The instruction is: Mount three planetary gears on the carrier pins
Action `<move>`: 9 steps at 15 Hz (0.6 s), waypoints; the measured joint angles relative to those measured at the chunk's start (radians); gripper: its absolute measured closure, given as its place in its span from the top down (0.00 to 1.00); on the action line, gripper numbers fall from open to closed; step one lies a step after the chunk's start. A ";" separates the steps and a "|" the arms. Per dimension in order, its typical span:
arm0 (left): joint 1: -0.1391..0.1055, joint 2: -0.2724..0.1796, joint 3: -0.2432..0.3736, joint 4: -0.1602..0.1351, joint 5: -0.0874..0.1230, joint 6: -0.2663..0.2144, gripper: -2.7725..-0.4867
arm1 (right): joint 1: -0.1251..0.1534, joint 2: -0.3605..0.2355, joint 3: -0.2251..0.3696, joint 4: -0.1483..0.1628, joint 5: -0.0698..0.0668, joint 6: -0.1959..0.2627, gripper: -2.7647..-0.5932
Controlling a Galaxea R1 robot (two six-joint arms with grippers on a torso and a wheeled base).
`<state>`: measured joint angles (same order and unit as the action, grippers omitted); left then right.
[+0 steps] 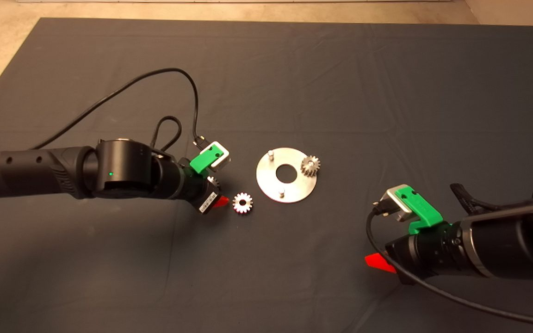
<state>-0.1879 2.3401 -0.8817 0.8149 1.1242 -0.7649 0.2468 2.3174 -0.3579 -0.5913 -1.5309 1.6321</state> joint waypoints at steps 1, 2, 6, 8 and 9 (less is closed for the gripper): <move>0.002 0.000 0.000 0.003 0.000 0.000 0.57 | 0.000 -0.002 0.001 0.000 0.000 0.000 0.47; 0.002 -0.001 0.000 0.004 0.000 0.000 0.54 | 0.000 -0.004 0.001 0.000 0.000 0.000 0.47; 0.002 -0.006 0.001 0.004 -0.002 0.001 0.46 | 0.000 -0.011 0.002 0.000 0.000 0.000 0.47; 0.003 -0.011 0.003 0.004 -0.006 0.001 0.43 | 0.000 -0.019 0.002 0.000 0.000 0.000 0.47; 0.002 -0.012 0.003 0.004 -0.006 0.001 0.40 | 0.000 -0.025 0.002 0.000 0.000 0.000 0.47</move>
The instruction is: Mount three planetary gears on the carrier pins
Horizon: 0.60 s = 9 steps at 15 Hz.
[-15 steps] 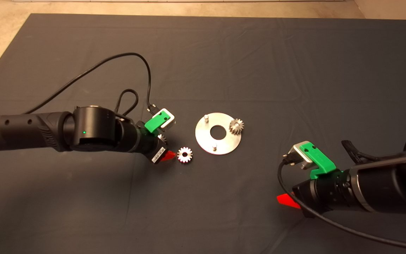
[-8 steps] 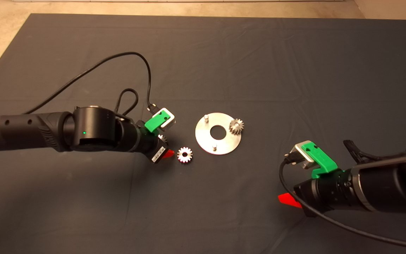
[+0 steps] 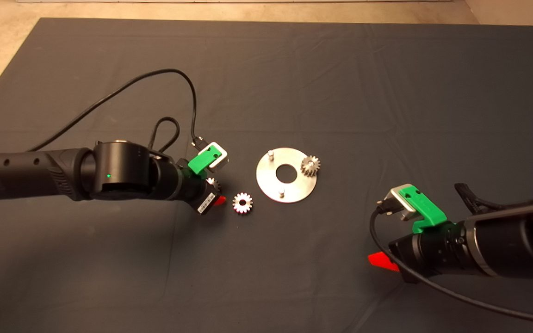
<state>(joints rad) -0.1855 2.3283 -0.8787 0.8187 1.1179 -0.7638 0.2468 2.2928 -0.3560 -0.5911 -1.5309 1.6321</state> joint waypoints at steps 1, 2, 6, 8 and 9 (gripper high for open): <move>0.000 -0.001 0.000 0.000 0.000 0.000 0.39 | 0.000 -0.008 0.000 0.000 0.000 0.000 0.47; 0.000 -0.001 0.001 0.000 0.000 0.002 0.39 | 0.000 -0.015 0.000 0.000 0.000 0.000 0.47; 0.003 -0.001 0.004 0.002 0.000 0.006 0.39 | 0.000 -0.027 0.000 0.000 0.001 0.000 0.47; 0.006 -0.001 0.012 0.001 0.000 0.006 0.34 | 0.000 -0.039 0.000 0.000 0.000 0.000 0.47; 0.005 -0.001 0.014 0.001 -0.002 0.006 0.33 | 0.000 -0.046 0.000 0.000 0.000 -0.001 0.47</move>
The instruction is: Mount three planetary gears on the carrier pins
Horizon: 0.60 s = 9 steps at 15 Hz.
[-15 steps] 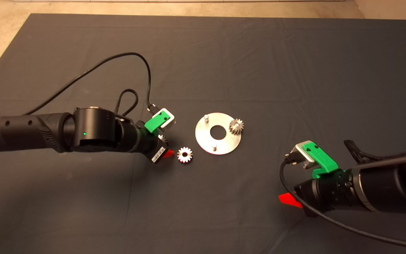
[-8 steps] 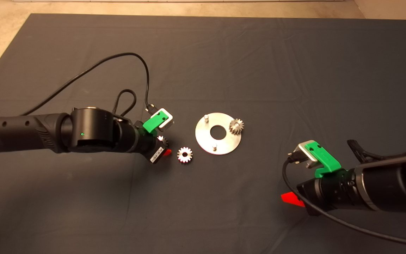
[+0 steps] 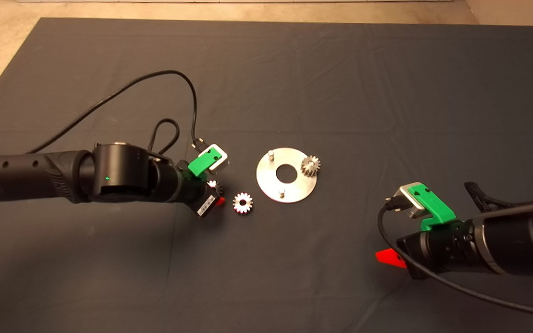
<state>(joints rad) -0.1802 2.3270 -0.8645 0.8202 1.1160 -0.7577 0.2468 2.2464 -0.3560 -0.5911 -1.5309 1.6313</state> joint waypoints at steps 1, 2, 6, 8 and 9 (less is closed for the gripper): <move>0.000 0.000 0.000 0.001 -0.003 0.000 0.31 | 0.000 -0.006 0.000 0.000 -0.001 0.000 0.47; 0.000 0.000 0.000 0.007 -0.010 0.000 0.29 | 0.000 -0.006 0.000 0.000 -0.001 0.000 0.47; 0.007 0.000 0.000 0.021 -0.013 0.000 0.26 | 0.000 -0.031 0.000 0.000 0.000 -0.009 0.47; 0.018 0.000 0.000 0.037 -0.013 0.001 0.26 | 0.002 -0.050 0.000 0.000 -0.002 -0.015 0.47; 0.023 0.000 0.000 0.041 -0.014 0.001 0.26 | 0.003 -0.051 0.000 0.000 -0.002 -0.019 0.47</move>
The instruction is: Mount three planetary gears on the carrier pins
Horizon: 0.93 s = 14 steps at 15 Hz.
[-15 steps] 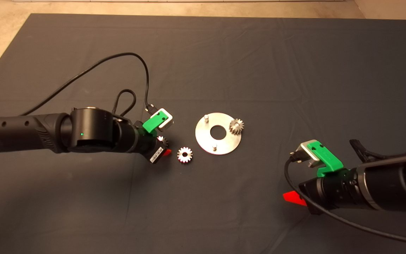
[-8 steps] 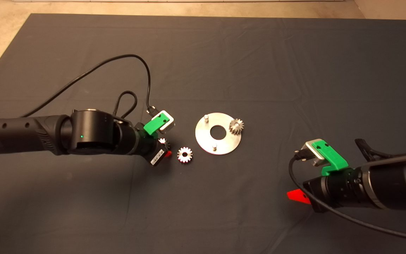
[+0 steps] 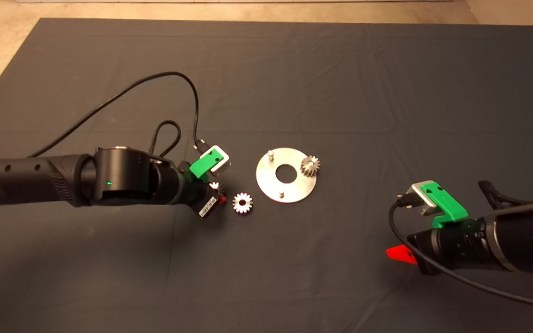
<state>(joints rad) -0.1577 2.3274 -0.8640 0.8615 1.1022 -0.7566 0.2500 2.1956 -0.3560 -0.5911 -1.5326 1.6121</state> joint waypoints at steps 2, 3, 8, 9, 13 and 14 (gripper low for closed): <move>0.005 0.000 0.000 0.004 -0.002 0.003 0.25 | 0.000 -0.003 0.000 0.000 0.000 -0.004 0.47; 0.008 0.000 0.000 0.006 -0.002 0.003 0.24 | 0.000 -0.004 0.000 0.000 0.002 -0.007 0.47; 0.014 -0.001 0.002 0.020 -0.004 0.003 0.23 | 0.000 -0.018 0.000 0.000 0.002 -0.011 0.47; 0.014 -0.001 0.002 0.023 -0.003 0.003 0.22 | 0.000 -0.029 0.000 0.000 0.002 -0.015 0.47; 0.018 -0.001 0.008 0.032 -0.003 0.004 0.21 | 0.000 -0.052 0.000 0.000 0.000 -0.026 0.47; 0.020 -0.001 0.009 0.036 -0.003 0.004 0.19 | 0.000 -0.053 0.000 0.000 0.001 -0.026 0.47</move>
<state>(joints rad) -0.1379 2.3268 -0.8547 0.8972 1.0991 -0.7528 0.2500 2.1423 -0.3560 -0.5911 -1.5311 1.5860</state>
